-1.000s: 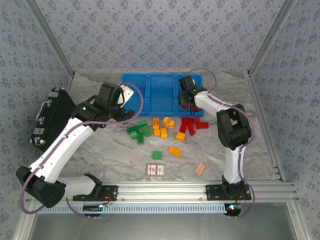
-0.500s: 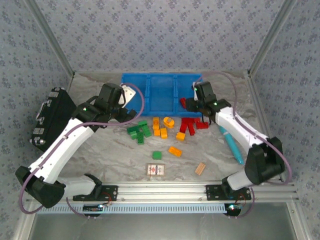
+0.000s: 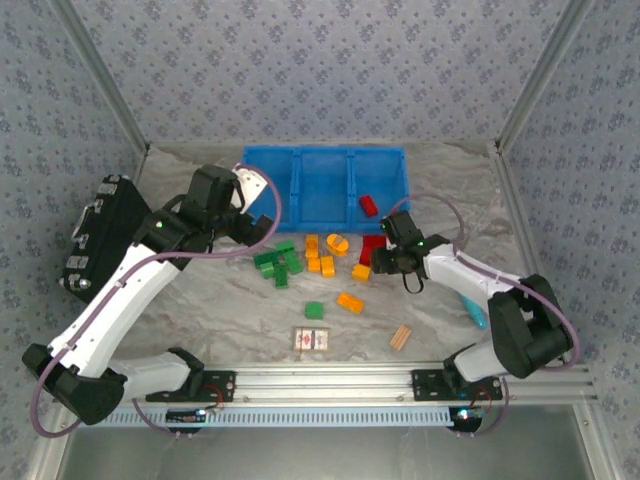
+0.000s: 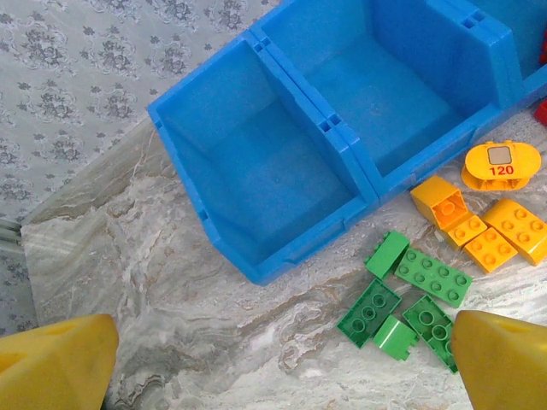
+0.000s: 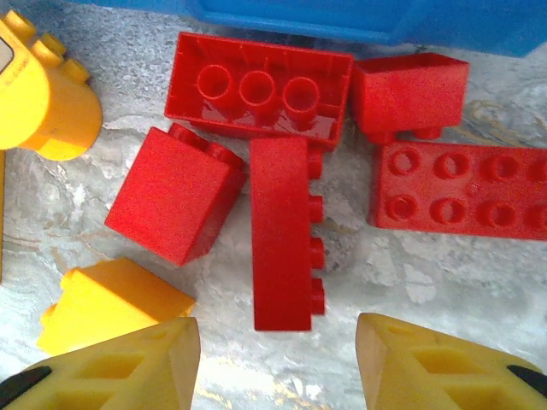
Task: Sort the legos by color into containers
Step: Pick up the lego from the center of the table.
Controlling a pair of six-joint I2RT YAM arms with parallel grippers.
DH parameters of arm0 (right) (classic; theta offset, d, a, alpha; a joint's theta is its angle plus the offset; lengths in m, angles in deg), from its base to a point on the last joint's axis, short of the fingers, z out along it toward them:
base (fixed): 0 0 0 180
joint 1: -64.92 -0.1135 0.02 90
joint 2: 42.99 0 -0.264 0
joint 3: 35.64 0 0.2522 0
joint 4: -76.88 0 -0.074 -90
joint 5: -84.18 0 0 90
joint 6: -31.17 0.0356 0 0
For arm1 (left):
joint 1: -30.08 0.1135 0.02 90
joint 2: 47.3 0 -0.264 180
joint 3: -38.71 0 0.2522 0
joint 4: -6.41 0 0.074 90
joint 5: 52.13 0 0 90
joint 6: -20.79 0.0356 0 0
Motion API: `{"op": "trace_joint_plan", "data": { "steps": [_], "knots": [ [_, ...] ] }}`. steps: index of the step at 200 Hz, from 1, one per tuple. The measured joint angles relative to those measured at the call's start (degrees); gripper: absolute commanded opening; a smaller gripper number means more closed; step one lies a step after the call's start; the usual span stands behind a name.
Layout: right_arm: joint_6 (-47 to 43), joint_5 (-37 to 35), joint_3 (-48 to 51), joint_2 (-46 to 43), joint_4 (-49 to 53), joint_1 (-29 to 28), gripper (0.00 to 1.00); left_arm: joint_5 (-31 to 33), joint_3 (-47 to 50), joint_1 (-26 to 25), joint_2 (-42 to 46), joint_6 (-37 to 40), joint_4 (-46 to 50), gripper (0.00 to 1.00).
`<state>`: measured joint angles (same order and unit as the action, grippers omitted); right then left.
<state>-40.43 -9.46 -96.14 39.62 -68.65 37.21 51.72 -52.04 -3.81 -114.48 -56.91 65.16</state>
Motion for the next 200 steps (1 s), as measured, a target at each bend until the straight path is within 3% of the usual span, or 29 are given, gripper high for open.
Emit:
{"op": "trace_joint_plan", "data": {
  "steps": [67,127,200],
  "knots": [
    [0.3,-3.0,-3.1,8.1,-2.4,-0.8,0.50,-0.1,0.0,0.0,0.0,-1.0,0.0,1.00],
    [0.3,-4.1,-5.4,11.3,-2.6,-0.9,0.35,-0.1,0.0,0.0,0.0,-1.0,0.0,1.00],
    [0.2,-5.4,-5.4,12.3,-2.1,-0.4,0.26,-0.1,0.0,0.0,0.0,-1.0,0.0,1.00]
  ]
}}
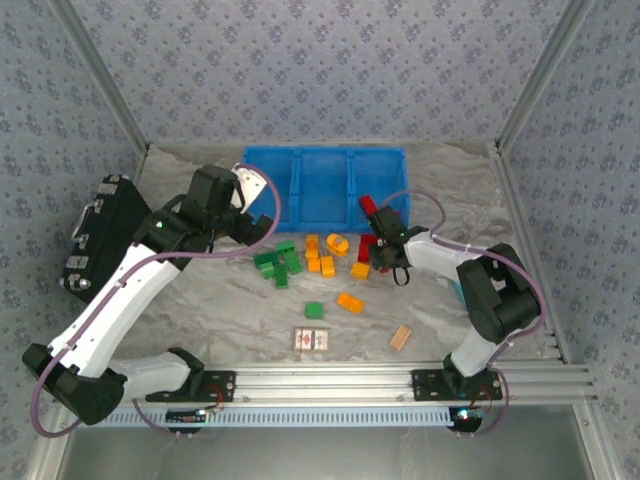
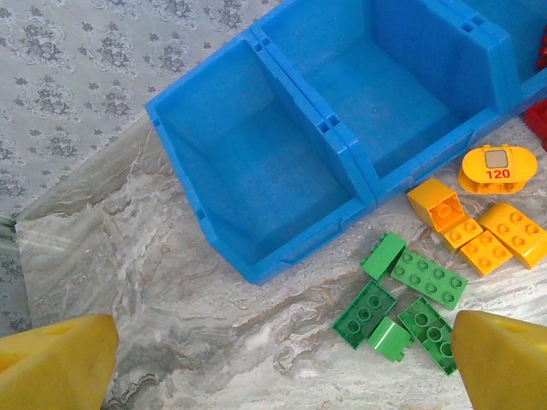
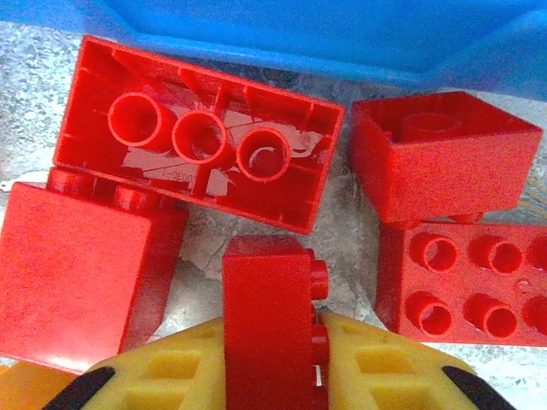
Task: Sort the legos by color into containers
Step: Pick up the lego from the center of the table, then place the lego in the container.
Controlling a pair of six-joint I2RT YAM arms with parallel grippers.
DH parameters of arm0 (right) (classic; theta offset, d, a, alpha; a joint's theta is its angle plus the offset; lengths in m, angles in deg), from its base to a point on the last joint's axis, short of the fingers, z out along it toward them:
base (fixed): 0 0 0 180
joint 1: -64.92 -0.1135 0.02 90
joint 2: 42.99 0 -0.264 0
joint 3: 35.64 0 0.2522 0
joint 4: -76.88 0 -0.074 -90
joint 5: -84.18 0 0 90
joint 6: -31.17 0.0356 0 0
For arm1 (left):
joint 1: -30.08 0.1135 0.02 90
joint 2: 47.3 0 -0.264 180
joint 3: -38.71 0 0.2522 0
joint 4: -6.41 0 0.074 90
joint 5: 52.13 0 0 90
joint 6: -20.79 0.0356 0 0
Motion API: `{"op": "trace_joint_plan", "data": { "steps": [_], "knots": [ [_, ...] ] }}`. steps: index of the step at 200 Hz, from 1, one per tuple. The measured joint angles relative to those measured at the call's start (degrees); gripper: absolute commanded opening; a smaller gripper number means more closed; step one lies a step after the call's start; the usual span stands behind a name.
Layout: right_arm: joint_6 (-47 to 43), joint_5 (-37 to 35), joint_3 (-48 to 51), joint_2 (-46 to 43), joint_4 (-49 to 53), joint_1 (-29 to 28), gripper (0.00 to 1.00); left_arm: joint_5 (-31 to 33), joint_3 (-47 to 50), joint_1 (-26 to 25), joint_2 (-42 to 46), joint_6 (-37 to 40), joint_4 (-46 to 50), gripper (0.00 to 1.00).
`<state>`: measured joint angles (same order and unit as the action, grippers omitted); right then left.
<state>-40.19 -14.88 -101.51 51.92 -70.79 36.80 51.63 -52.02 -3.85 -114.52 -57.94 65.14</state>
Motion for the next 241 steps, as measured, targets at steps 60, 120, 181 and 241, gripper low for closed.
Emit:
{"op": "trace_joint_plan", "data": {
  "steps": [60,120,181,241],
  "knots": [
    [-1.0,0.2,-4.0,-2.8,4.5,1.0,0.26,0.5,1.0,0.0,-0.1,0.1,-0.4,1.00],
    [-3.0,1.1,-15.8,-1.8,3.4,4.2,0.26,0.9,2.5,0.0,-0.1,0.9,-1.8,1.00],
    [-3.7,2.2,-28.9,9.7,1.9,6.4,0.33,1.7,2.6,0.0,-0.1,2.5,-2.1,1.00],
    [-3.9,4.4,-31.9,16.4,1.5,6.5,0.40,2.8,7.7,0.0,1.4,3.1,-3.2,1.00]
  ]
}}
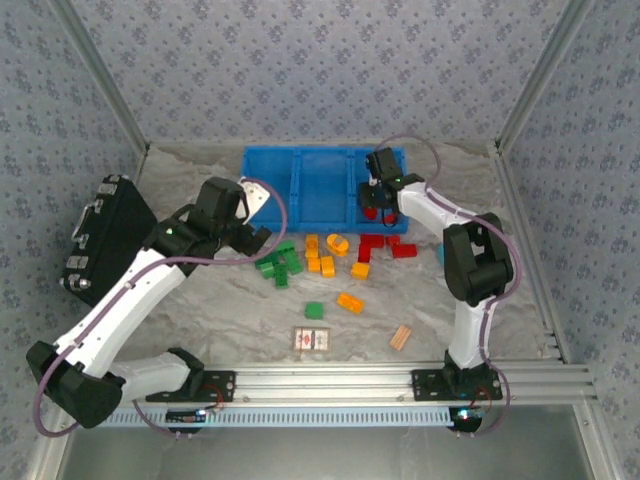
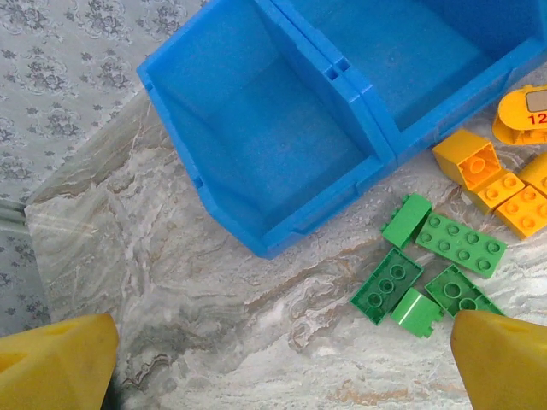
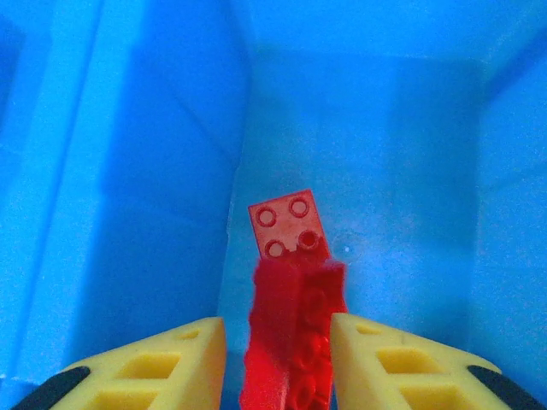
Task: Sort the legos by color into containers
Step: Place the lego in the container, then pick up the lego from the center of the table.
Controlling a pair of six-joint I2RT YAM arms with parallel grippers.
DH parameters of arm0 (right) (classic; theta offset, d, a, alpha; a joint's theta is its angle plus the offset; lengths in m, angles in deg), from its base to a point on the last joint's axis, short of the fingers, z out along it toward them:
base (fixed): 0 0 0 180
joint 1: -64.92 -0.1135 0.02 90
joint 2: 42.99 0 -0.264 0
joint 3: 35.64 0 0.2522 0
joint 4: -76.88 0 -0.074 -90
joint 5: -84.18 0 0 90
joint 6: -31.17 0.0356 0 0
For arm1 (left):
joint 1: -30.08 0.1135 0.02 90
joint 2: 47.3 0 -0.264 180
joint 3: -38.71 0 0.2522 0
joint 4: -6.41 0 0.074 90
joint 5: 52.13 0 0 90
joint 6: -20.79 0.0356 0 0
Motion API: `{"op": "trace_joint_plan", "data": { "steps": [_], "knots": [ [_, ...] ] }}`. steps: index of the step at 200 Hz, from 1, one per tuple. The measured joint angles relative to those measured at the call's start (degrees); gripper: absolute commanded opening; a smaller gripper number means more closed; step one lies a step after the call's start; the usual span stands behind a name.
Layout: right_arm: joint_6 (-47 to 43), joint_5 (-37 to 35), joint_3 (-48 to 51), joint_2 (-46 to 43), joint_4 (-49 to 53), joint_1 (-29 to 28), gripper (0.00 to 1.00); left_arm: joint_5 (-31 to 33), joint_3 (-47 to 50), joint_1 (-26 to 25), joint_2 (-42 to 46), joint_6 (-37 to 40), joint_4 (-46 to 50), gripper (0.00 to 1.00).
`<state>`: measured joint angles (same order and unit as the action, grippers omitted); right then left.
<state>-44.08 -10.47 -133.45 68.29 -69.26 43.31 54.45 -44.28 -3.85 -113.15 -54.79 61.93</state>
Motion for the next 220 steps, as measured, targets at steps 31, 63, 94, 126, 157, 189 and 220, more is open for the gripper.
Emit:
{"op": "trace_joint_plan", "data": {
  "steps": [31,63,94,126,157,189,220],
  "knots": [
    [-0.1,0.4,0.2,-0.1,-0.1,-0.2,0.41,0.0,1.4,0.0,1.9,0.1,-0.7,1.00],
    [-1.0,0.6,5.4,-4.7,-0.6,-0.9,0.47,0.0,3.2,0.0,3.6,0.1,-1.5,1.00],
    [-1.8,1.1,13.9,-13.6,-0.1,-2.5,0.58,-0.1,5.2,0.0,5.0,0.3,-2.1,1.00],
    [-2.2,3.4,21.7,-21.3,1.3,-4.3,0.66,-0.7,6.9,0.0,6.4,1.2,-3.2,1.00],
    [-1.9,6.2,27.5,-24.0,2.3,-5.6,0.76,-0.9,7.2,0.0,7.2,1.7,-4.4,1.00],
    [0.4,8.2,30.3,-24.3,2.6,-6.8,0.82,-1.1,7.4,0.0,7.3,1.6,-4.7,1.00],
    [4.0,9.5,31.4,-24.2,1.9,-8.9,0.83,-1.8,7.5,0.0,7.2,1.6,-4.7,1.00]
  ]
}}
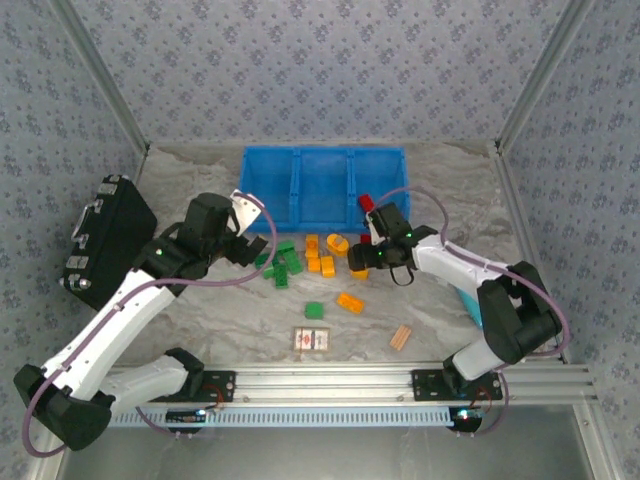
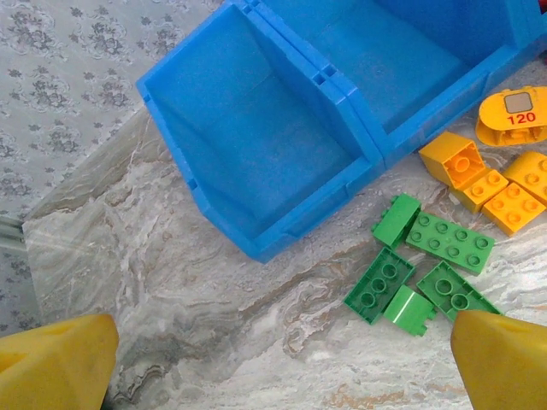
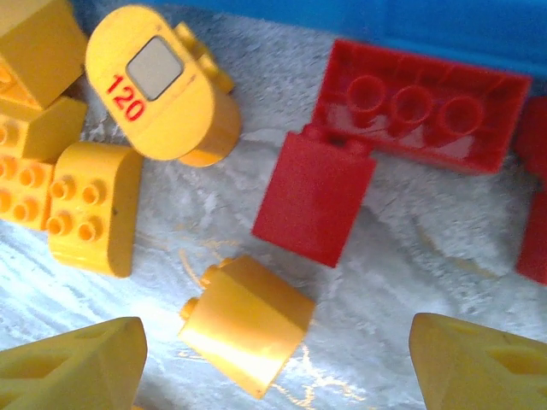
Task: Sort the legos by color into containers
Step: Pick up the lego from the center of the table.
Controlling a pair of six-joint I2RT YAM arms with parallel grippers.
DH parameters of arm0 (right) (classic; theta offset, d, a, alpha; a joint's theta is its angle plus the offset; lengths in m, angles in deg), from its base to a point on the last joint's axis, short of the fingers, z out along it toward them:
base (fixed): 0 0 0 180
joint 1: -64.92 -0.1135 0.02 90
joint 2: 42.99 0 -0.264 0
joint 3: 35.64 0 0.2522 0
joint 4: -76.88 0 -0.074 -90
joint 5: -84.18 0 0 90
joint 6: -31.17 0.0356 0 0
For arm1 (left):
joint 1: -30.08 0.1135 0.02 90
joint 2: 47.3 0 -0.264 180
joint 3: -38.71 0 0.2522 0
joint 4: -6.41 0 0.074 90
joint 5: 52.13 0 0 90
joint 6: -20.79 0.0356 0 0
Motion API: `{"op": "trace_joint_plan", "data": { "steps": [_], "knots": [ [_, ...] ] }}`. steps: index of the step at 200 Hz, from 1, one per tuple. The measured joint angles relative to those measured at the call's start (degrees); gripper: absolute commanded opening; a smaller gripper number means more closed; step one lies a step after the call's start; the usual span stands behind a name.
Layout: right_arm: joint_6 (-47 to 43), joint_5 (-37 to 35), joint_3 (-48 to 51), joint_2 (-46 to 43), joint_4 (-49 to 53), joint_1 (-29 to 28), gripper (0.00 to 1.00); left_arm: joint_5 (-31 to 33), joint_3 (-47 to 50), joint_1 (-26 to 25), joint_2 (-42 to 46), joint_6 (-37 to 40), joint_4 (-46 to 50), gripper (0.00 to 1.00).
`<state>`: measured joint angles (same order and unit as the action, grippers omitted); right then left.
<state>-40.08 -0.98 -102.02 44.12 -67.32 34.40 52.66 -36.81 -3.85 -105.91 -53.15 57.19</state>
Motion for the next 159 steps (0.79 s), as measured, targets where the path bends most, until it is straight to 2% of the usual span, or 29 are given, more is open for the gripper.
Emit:
{"op": "trace_joint_plan", "data": {
  "steps": [42,86,121,159],
  "knots": [
    [4.4,-0.2,0.0,3.8,-0.5,-2.9,0.85,0.0,0.1,0.0,0.0,0.0,0.0,1.00],
    [6.7,-5.4,-0.8,8.1,1.5,-5.7,0.86,0.0,0.2,0.0,0.0,0.0,0.0,1.00],
    [7.5,-8.2,-2.8,10.2,3.3,-6.9,0.81,0.0,0.7,0.0,0.0,0.0,0.0,1.00],
    [7.8,-10.2,-4.0,11.4,4.9,-7.3,0.70,0.3,1.3,0.0,0.1,0.0,0.0,1.00]
  ]
}}
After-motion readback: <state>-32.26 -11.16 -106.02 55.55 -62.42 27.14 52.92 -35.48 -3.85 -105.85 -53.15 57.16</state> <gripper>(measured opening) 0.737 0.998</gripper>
